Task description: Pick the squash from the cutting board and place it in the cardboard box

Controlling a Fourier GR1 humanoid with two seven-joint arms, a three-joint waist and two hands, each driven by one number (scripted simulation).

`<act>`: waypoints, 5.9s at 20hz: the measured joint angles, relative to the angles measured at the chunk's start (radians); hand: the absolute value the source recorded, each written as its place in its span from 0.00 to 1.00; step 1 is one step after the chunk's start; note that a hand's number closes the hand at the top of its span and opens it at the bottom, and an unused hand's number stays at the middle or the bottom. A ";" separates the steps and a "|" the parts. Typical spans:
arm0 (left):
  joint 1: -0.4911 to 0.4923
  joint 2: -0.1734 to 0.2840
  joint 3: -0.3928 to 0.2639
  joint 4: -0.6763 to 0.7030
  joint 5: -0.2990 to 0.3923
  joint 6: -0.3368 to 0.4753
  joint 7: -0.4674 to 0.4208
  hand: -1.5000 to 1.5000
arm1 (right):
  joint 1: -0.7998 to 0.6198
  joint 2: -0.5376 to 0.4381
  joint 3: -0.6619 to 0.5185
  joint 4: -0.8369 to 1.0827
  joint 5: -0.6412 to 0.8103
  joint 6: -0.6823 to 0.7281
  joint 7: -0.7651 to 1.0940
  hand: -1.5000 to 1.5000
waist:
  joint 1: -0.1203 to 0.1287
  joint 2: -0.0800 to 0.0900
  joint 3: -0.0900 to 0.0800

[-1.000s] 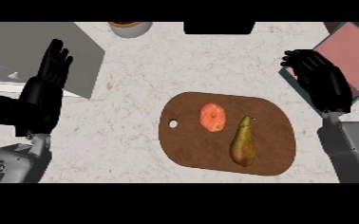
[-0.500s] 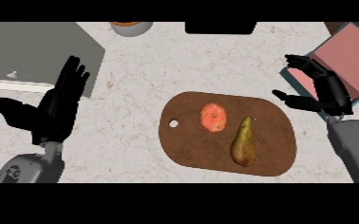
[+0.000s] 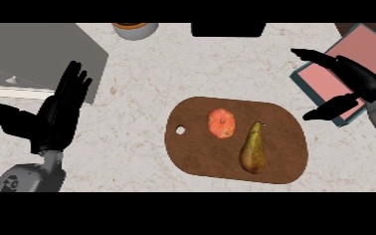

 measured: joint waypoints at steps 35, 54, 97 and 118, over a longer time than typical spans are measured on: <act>0.038 -0.140 0.101 -0.035 -0.147 -0.100 0.047 0.50 | 0.058 0.400 -0.072 -0.340 0.217 0.210 0.557 0.00 | -0.006 0.003 0.003; 0.034 -0.189 0.184 -0.024 -0.191 -0.180 0.063 0.50 | 0.091 0.540 -0.097 -0.234 0.459 0.203 0.477 0.00 | -0.007 0.003 0.002; 0.033 -0.244 0.253 -0.055 -0.246 -0.248 0.099 0.50 | 0.144 0.663 -0.039 -0.125 0.815 0.047 0.224 1.00 | -0.009 0.001 0.002; 0.041 -0.251 0.254 -0.061 -0.259 -0.245 0.100 0.50 | 0.530 0.560 0.369 -1.022 1.188 0.050 0.429 1.00 | -0.017 0.000 0.002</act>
